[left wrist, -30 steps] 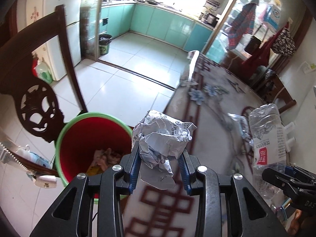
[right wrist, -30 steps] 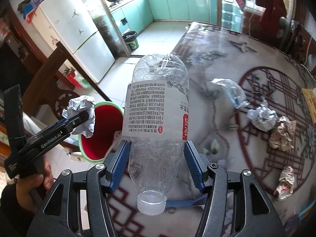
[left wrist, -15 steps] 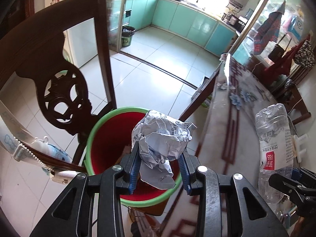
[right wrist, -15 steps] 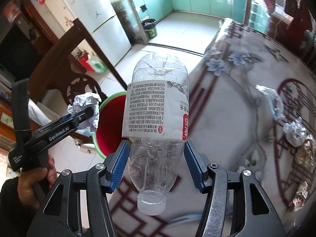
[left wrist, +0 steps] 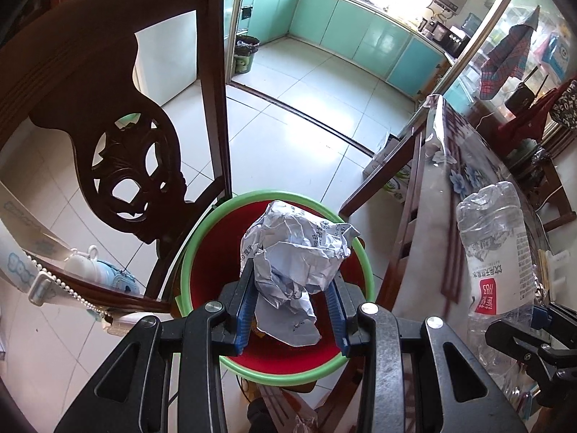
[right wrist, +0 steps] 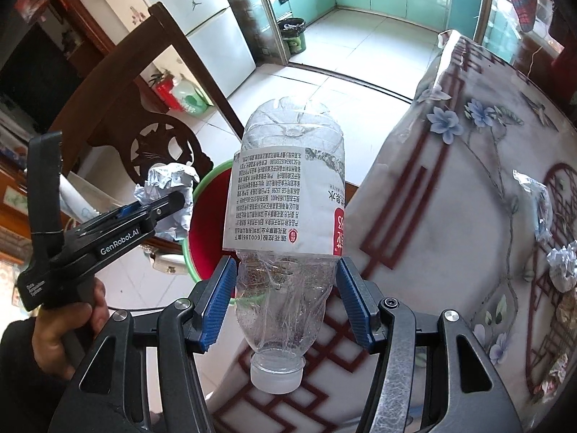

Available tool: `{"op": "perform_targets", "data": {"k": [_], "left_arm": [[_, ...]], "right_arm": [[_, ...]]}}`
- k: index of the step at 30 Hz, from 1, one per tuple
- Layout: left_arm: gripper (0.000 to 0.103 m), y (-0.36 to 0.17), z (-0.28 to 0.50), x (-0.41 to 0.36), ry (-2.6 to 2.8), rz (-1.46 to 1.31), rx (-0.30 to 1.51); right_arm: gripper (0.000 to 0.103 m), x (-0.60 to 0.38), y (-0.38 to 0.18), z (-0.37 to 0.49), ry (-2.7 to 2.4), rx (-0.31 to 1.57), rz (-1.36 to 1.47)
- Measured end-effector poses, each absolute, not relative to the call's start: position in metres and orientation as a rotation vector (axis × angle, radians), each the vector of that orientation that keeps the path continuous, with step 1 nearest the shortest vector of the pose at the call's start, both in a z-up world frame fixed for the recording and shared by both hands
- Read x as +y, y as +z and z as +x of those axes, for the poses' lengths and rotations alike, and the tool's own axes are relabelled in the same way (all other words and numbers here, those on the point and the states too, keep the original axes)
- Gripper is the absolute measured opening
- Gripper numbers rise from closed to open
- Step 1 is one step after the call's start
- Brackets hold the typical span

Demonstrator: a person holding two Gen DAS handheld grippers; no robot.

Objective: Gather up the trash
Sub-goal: 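Carry the crumpled paper and plastic bottle over the red bucket and open both grippers, then grasp crumpled newspaper with the left gripper while the right grasps crumpled foil paper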

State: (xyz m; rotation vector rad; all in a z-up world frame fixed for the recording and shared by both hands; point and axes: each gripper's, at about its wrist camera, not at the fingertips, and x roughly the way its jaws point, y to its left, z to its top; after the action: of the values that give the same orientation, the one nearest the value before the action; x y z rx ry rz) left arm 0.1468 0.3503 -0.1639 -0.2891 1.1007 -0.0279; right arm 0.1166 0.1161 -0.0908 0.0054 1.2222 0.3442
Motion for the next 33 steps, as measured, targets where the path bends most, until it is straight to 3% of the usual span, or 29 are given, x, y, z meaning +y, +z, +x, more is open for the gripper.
{"op": "perform_targets", "data": {"k": [6,9,12,14,23,33], "left_arm": [[0.034,-0.172,0.153,0.357,-0.022,-0.304,1.12],[0.04,-0.177,0.155,0.359,-0.019,-0.327,1.141],[0.057,-0.177,0.154,0.361,-0.01,-0.332,1.136],[0.065,-0.176,0.152,0.362,0.005,-0.328,1.129],[0.065,-0.168,0.14,0.355,0.008,-0.315,1.115],[0.065,-0.14,0.134,0.284,-0.109,-0.257,1.074]], "right_arm": [[0.057,0.123,-0.094,0.121,0.347,1.229,0.003],[0.061,0.123,-0.092,0.122,0.338,1.218,0.005],[0.072,0.119,-0.089,0.121,0.328,1.202,0.026],[0.073,0.118,-0.087,0.119,0.324,1.197,0.036],[0.073,0.087,-0.08,0.097,0.268,1.176,0.074],[0.073,-0.008,-0.07,0.061,0.099,1.149,0.159]]}}
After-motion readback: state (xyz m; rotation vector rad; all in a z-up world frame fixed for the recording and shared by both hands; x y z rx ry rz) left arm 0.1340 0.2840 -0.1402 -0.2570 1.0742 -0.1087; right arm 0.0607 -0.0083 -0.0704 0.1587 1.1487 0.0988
